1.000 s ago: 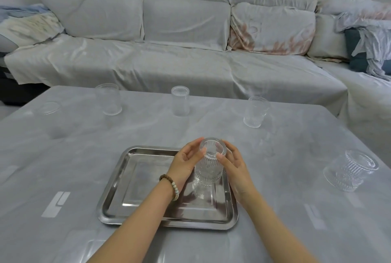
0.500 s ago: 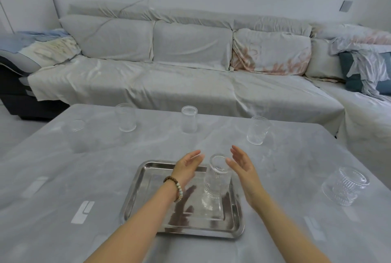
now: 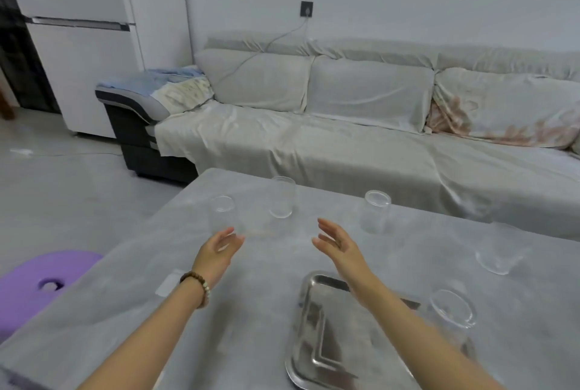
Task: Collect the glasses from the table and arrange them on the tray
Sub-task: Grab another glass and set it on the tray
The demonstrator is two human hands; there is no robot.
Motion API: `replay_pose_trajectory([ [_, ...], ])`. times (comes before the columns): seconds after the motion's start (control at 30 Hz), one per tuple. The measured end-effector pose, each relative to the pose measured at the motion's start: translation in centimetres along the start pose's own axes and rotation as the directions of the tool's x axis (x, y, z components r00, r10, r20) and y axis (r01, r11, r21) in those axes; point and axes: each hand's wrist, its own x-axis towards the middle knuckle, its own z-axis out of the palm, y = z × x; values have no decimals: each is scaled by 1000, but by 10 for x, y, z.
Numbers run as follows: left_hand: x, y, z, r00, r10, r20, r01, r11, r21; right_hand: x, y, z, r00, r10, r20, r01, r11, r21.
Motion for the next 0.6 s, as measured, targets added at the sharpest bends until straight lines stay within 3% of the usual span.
replay_pose_trajectory([
  [0.2, 48, -28, -70, 995, -15, -98, 25, 995, 94, 63, 34, 85, 985, 90, 148, -85, 996, -41],
  [0.4, 106, -40, -92, 998, 42, -39, -33, 977, 210, 117, 61, 143, 974, 86, 211, -44, 980, -196],
  [0.6, 149, -39, -80, 990, 113, 87, -130, 966, 223, 157, 69, 173, 979, -21, 201, 49, 989, -137],
])
